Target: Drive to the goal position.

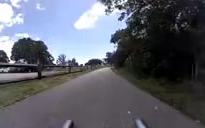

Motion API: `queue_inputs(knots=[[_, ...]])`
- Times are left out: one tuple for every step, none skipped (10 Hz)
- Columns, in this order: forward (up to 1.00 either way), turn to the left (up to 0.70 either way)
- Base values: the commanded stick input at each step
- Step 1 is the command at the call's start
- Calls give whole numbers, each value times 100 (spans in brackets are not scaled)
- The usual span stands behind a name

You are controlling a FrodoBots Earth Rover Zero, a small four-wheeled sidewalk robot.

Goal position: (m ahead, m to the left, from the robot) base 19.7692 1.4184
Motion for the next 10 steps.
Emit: queue_inputs(knots=[[50,0],[50,0],[50,0],[50,0],[50,0],[50,0],[50,0],[50,0],[50,0],[50,0]])
